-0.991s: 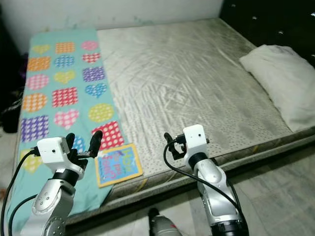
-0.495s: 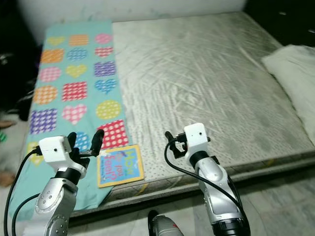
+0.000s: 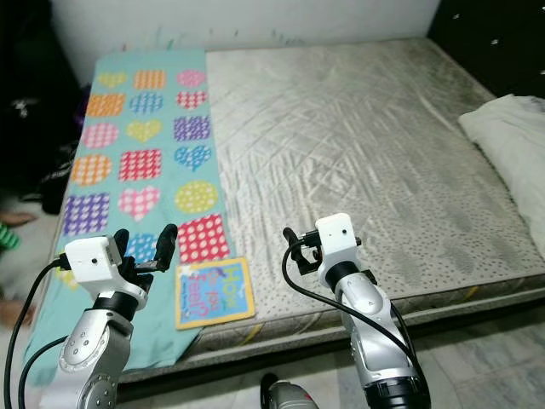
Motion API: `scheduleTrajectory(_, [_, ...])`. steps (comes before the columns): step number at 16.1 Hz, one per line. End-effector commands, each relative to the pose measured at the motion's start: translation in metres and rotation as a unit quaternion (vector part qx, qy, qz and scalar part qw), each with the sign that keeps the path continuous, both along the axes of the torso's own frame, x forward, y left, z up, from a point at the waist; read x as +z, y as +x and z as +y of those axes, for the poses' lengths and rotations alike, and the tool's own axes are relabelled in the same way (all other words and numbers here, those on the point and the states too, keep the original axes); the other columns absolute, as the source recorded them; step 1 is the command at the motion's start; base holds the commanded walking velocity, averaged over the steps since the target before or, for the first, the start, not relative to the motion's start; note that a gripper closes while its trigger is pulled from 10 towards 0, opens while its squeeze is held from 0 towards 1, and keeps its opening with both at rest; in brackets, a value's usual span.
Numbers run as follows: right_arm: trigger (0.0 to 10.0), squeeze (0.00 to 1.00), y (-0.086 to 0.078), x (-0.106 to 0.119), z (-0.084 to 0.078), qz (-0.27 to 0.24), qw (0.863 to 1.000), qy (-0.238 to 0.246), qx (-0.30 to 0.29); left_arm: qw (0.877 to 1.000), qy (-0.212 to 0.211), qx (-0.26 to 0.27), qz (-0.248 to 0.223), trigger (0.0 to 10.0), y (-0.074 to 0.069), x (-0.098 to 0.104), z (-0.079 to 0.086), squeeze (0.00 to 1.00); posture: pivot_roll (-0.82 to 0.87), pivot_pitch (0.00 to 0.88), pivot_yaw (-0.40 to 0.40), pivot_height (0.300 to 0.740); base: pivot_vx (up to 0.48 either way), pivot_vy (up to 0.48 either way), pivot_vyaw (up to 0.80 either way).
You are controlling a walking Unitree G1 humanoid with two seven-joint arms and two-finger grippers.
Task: Clean up the room
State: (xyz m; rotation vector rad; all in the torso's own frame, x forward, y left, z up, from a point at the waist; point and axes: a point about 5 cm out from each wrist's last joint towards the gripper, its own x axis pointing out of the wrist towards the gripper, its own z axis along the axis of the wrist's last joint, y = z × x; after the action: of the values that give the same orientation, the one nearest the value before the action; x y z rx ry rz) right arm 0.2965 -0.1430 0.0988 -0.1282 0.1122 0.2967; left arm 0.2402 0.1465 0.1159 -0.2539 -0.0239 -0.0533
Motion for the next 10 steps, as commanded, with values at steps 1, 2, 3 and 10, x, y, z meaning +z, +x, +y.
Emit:
scheduleTrajectory(1, [10.0,0.0,0.0002,-0.0015,-0.0019,0.003,1.0,-0.003,0.0,1.0,0.0,-0.001,0.003,10.0,-0.0013,-0.0013,-0.0003,0.0,-0.12,0.153,-0.019,0.74,0.0,0.0,0.0])
scheduleTrajectory(2, [10.0,0.0,0.0003,-0.0015,-0.0025,0.003,1.0,-0.004,0.0,1.0,0.001,-0.001,0.003,10.0,-0.0009,-0.0015,-0.0008,0.0,-0.12,0.153,-0.018,0.74,0.0,0.0,0.0])
scheduleTrajectory(3, [10.0,0.0,0.0004,-0.0016,-0.0028,0.003,1.0,-0.005,0.0,1.0,0.0,-0.001,0.006,10.0,-0.0005,-0.0023,-0.0008,0.0,-0.12,0.152,-0.019,0.74,0.0,0.0,0.0])
scheduleTrajectory(10, [10.0,0.0,0.0024,-0.002,-0.0056,0.003,1.0,-0.009,-0.001,1.0,-0.003,0.01,0.015,10.0,0.0008,-0.0051,0.001,0.0,-0.12,0.147,-0.019,0.74,0.0,0.0,0.0])
